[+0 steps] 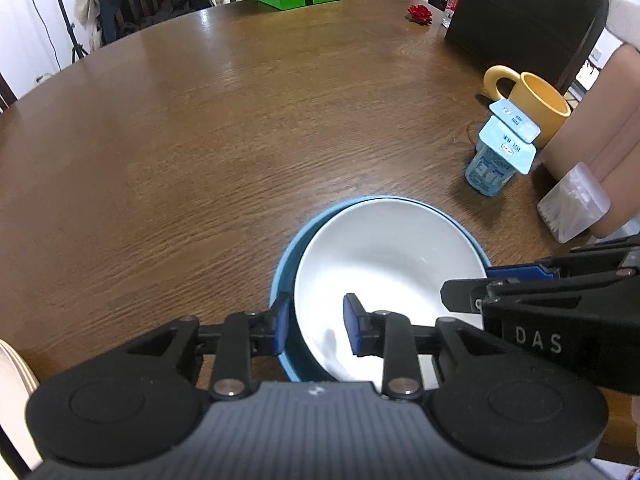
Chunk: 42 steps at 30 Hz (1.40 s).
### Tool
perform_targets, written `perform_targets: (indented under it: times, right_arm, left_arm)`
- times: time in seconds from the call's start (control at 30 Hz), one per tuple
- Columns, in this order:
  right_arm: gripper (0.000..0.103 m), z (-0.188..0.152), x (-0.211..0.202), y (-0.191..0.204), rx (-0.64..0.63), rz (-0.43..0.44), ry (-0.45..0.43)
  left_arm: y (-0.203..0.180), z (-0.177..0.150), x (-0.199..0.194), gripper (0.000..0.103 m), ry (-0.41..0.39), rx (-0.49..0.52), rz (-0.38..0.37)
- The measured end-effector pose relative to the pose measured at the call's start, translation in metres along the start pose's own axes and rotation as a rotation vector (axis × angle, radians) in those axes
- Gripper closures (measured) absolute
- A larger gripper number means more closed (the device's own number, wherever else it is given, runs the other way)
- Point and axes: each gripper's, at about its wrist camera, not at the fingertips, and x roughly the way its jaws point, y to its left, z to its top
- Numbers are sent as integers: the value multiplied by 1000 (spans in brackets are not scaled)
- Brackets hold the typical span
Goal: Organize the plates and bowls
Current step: 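Open both grippers to release the white bowl rim, then raise both grippers and move them to the rim of the blue bowl stack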
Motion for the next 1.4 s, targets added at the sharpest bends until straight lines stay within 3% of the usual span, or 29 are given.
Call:
perform_targets:
  times: [0.2,0.27,0.33,0.4,0.53,0.7,0.77,0.83,0.93,1.17,1.4]
  right_arm:
    - [82,-1,-11,-4,12,21,-20]
    - [80,-2,-15,-7,21,32,-29]
    - [80,-2,-19,-10,28,35,-38]
    - [77,-4,-25,-12,32,40,-50]
    - [68,-8,-39,-13,28,40,-85]
    - [46,-20,-56,-15,21,43,-129]
    - [27,-27,-63,-16,24,53,-151]
    - [9,-34,-70,-17,22,55,-173]
    - [0,-46,-80,-17,18,45,-201]
    - [0,-82,-107,-19,4,-2,-250]
    - [0,-115,-127,-24,-20,-27,-318]
  left_arm:
    - [-1,0,-10,58,-19,-3,-24]
    - [-2,1,-15,45,-36,-6,-10]
    - [0,1,-21,42,-52,-11,-10]
    - [1,1,-26,40,-64,-20,-14]
    - [4,-2,-40,23,-102,-34,3]
    - [13,-16,-57,5,-153,-73,36]
    - [16,-24,-66,0,-182,-95,47]
    - [18,-34,-78,0,-223,-120,50]
    - [17,-46,-94,0,-282,-135,64]
    - [11,-84,-127,0,-376,-188,74]
    - [0,-115,-141,0,-429,-193,136]
